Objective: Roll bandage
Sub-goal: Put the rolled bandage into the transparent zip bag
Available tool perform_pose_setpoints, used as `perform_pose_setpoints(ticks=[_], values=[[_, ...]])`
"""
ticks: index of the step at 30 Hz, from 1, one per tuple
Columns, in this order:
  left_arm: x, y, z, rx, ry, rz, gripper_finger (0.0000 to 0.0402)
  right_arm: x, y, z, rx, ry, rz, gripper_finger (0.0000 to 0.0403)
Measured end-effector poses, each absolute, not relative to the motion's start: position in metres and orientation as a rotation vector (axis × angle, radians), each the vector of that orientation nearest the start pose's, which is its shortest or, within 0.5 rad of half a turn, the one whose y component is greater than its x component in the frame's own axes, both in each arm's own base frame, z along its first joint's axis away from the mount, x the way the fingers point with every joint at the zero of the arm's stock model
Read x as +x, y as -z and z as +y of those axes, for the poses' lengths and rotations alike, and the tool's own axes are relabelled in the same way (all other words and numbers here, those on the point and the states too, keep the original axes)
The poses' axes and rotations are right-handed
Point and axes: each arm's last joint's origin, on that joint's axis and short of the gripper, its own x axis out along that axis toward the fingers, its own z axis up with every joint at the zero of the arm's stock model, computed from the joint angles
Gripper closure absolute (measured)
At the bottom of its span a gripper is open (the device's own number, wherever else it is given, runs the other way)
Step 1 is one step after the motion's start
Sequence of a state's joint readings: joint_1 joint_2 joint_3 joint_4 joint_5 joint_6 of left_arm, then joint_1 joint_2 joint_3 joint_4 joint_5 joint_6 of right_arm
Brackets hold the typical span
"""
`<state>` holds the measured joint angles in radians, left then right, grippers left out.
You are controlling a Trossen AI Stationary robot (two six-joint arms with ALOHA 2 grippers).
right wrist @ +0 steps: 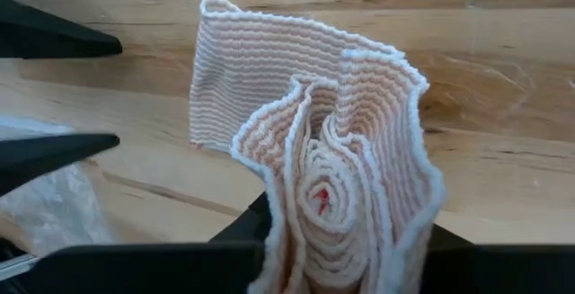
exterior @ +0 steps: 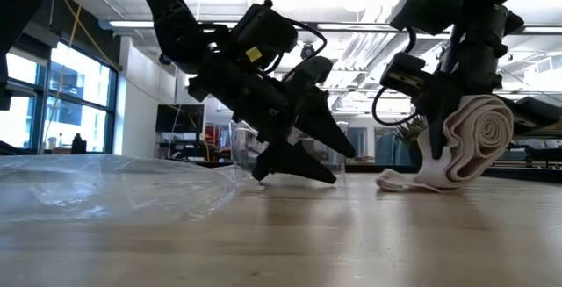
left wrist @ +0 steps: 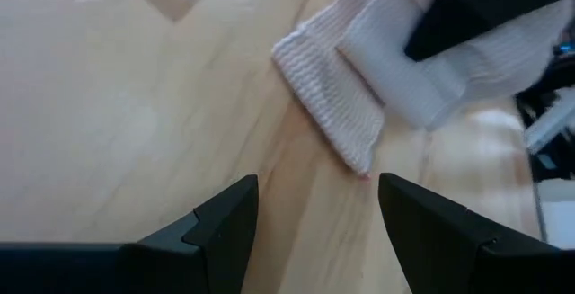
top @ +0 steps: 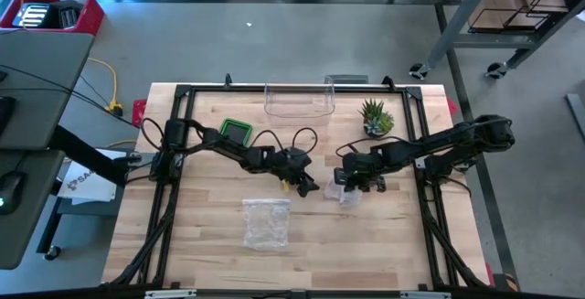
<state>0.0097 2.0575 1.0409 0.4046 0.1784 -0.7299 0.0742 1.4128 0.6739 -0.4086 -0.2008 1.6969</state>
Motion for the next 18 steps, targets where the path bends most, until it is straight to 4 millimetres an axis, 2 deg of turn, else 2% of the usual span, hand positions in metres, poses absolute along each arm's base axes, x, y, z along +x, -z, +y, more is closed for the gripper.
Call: perform_pose_setpoints(ticks=[3, 7, 11, 15, 16, 18], values=[[0.409, -0.111, -0.006, -0.683, -0.009, 0.643, 0.018, 0.238, -0.156, 0.023, 1.541, 0.791, 1.068, 0.0341], [0.421, -0.125, -0.018, -0.559, 0.011, 0.654, 0.0209, 0.237, -0.155, 0.023, 1.533, 0.806, 1.073, 0.0344], [0.426, -0.133, -0.023, -0.446, 0.007, 0.673, 0.0269, 0.236, -0.155, 0.023, 1.528, 0.808, 1.078, 0.0347], [0.427, -0.133, -0.02, -0.439, -0.011, 0.675, 0.0372, 0.236, -0.155, 0.023, 1.528, 0.81, 1.082, 0.0346], [0.427, -0.133, -0.019, -0.446, -0.017, 0.674, 0.0386, 0.236, -0.155, 0.023, 1.527, 0.803, 1.089, 0.0342], [0.427, -0.133, -0.016, -0.463, -0.028, 0.666, 0.0386, 0.236, -0.155, 0.024, 1.514, 0.771, 1.107, 0.033]])
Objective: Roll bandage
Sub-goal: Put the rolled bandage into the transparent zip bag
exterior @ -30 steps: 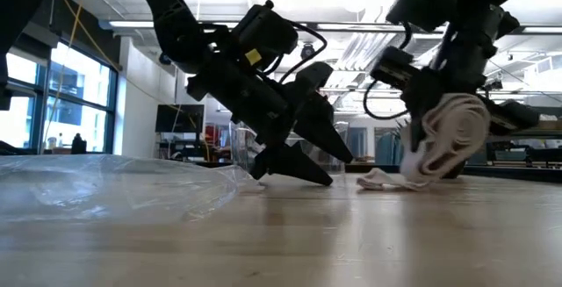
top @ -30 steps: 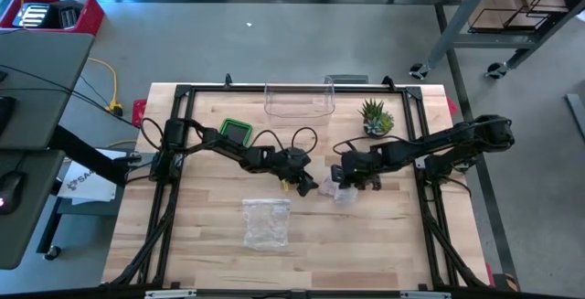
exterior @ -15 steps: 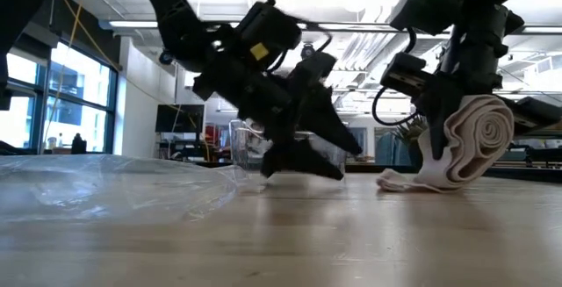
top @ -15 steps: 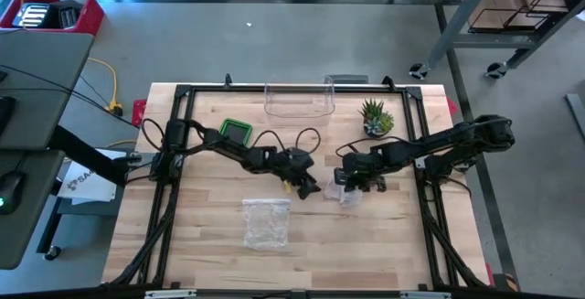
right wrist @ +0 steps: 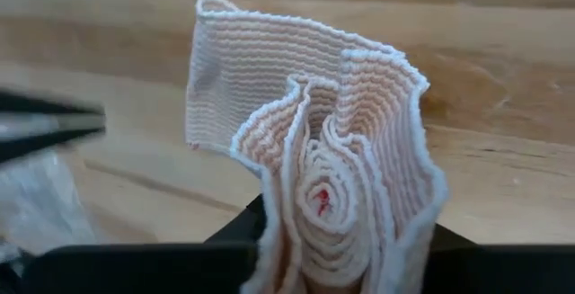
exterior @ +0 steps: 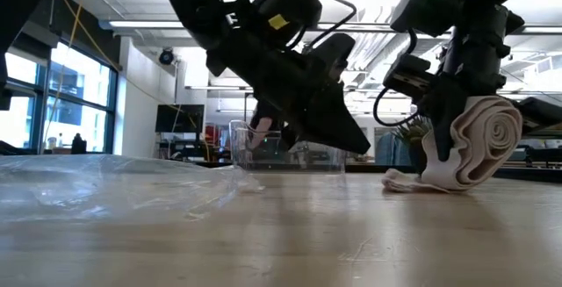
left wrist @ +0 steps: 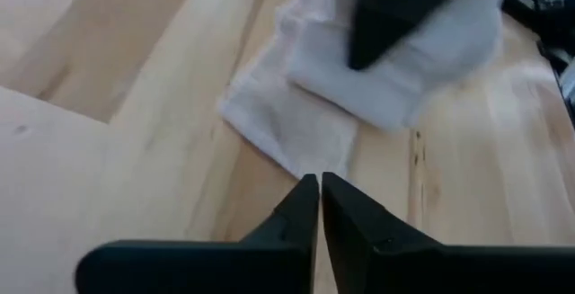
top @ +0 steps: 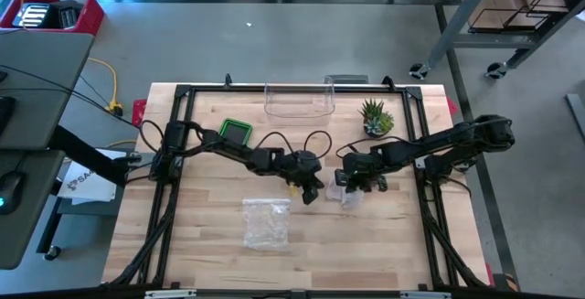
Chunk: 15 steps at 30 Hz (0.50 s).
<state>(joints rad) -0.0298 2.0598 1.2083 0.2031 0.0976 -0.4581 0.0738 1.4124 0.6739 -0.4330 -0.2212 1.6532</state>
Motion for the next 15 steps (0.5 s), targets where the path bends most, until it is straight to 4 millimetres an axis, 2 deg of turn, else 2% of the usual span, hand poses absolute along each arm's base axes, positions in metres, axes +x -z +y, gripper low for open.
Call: perform_pose_setpoints(ticks=[5, 15], values=[[0.4275, -0.1339, -0.0128, -0.465, -0.038, 0.66, 0.0374, 0.2363, -0.1556, 0.0246, 1.504, 0.732, 1.131, 0.0294], [0.425, -0.1313, -0.0141, -0.462, -0.045, 0.699, 0.04, 0.2418, -0.158, 0.0245, 1.516, 0.687, 1.078, 0.0236]])
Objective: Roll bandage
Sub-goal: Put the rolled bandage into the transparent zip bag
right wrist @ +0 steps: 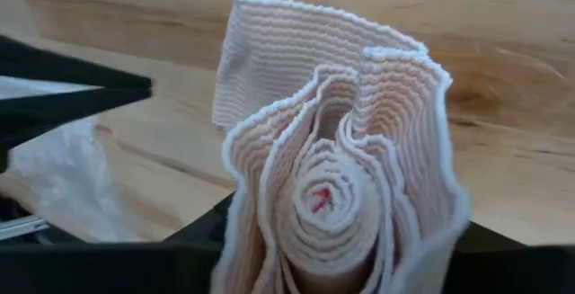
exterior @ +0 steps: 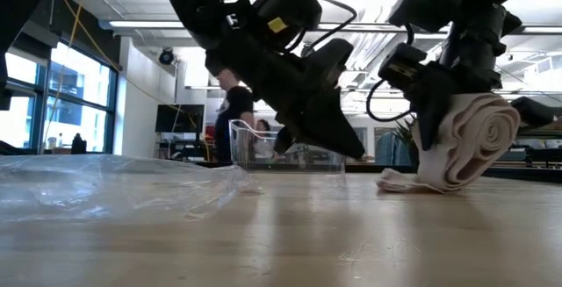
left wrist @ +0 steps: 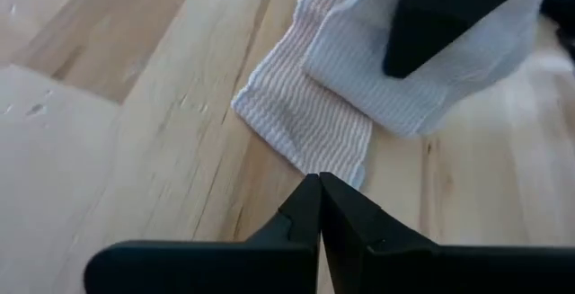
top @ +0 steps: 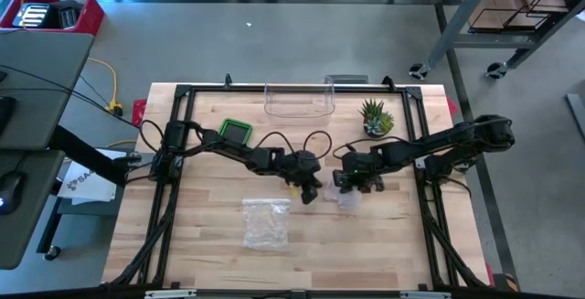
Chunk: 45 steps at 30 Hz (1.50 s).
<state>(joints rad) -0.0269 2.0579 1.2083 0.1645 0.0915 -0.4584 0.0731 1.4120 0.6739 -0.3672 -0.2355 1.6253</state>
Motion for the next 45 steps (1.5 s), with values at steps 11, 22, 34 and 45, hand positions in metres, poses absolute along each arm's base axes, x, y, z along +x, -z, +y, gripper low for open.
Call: perform_pose_setpoints(ticks=[11, 22, 34, 45], values=[[0.421, -0.128, -0.015, -0.44, 0.008, 0.762, 0.0401, 0.245, -0.165, 0.025, 1.51, 0.679, 1.092, 0.0203], [0.421, -0.127, -0.016, -0.432, 0.011, 0.766, 0.0401, 0.243, -0.167, 0.031, 1.525, 0.667, 1.159, 0.0201], [0.422, -0.128, -0.015, -0.444, 0.004, 0.757, 0.0401, 0.24, -0.168, 0.059, 1.611, 0.678, 1.209, 0.0201], [0.422, -0.133, -0.012, -0.48, 0.084, 0.747, 0.0401, 0.234, -0.164, 0.058, 1.537, 0.896, 1.047, 0.0363]])
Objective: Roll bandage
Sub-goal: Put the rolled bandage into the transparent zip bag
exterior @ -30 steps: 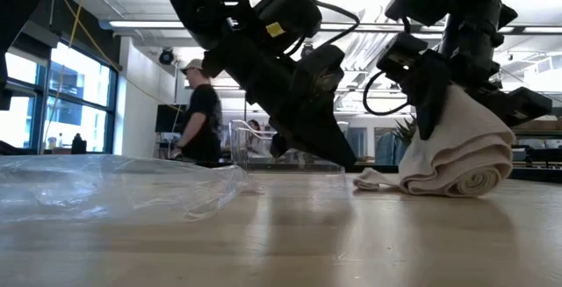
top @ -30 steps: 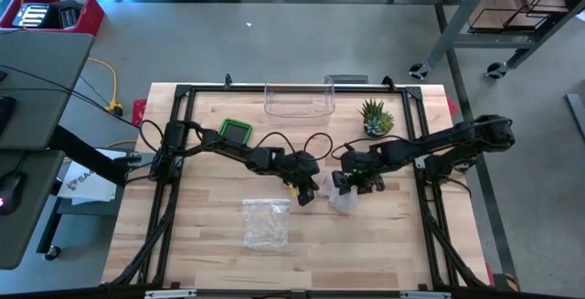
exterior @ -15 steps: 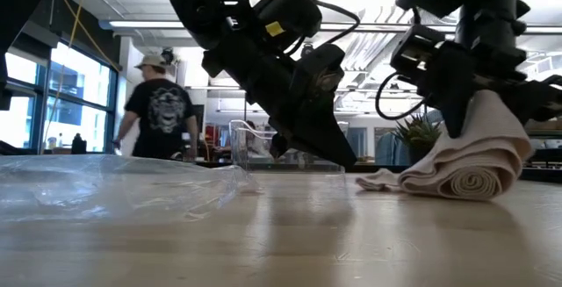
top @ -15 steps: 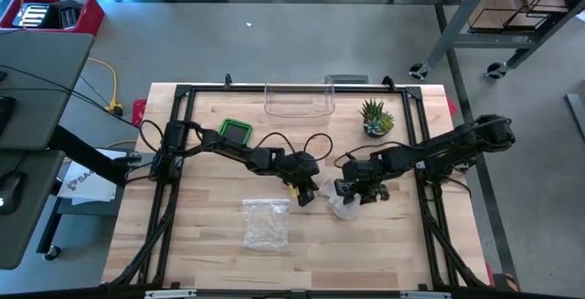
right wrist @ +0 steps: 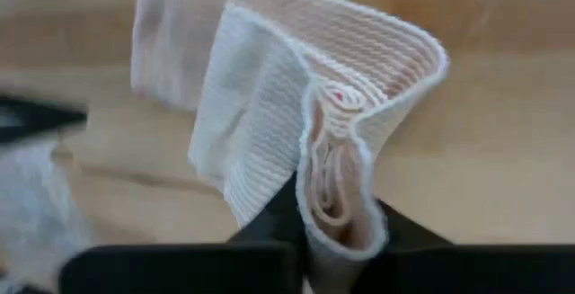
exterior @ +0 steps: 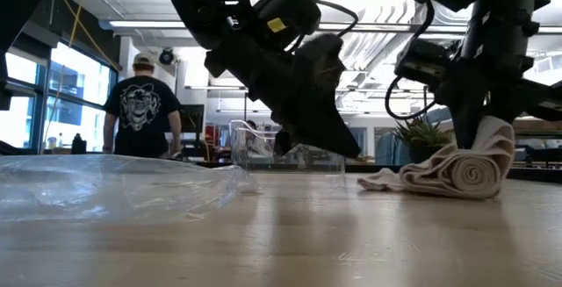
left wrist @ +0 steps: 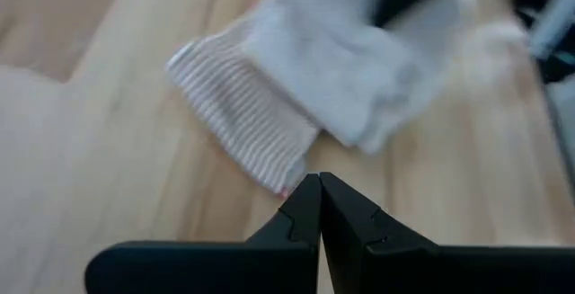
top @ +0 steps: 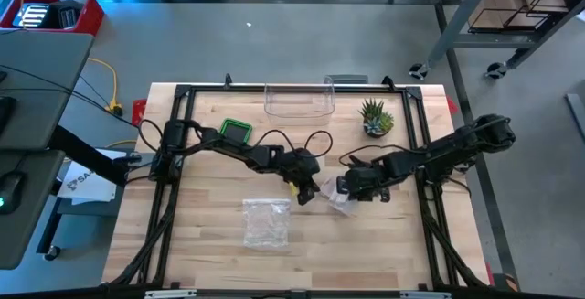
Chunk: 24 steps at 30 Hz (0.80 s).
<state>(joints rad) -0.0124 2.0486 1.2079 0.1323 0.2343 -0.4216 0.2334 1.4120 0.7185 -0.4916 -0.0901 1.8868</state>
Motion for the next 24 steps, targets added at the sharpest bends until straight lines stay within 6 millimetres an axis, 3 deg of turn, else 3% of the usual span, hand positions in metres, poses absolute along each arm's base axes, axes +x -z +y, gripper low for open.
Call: perform_pose_setpoints(ticks=[2, 6, 13, 18, 24], values=[[0.422, -0.136, -0.012, -0.475, 0.127, 0.744, 0.0401, 0.234, -0.164, 0.054, 1.516, 0.915, 1.042, 0.0389], [0.422, -0.137, -0.013, -0.489, 0.171, 0.741, 0.0401, 0.233, -0.164, 0.041, 1.449, 0.851, 1.106, 0.0369], [0.423, -0.139, -0.017, -0.498, 0.178, 0.725, 0.0401, 0.209, -0.178, 0.016, 1.34, 0.826, 1.258, 0.0395], [0.425, -0.141, -0.014, -0.505, 0.15, 0.692, 0.0401, 0.197, -0.199, 0.009, 1.364, 0.725, 1.198, 0.0398], [0.427, -0.143, -0.007, -0.53, 0.104, 0.652, 0.0401, 0.191, -0.206, 0.007, 1.447, 0.77, 1.155, 0.0384]])
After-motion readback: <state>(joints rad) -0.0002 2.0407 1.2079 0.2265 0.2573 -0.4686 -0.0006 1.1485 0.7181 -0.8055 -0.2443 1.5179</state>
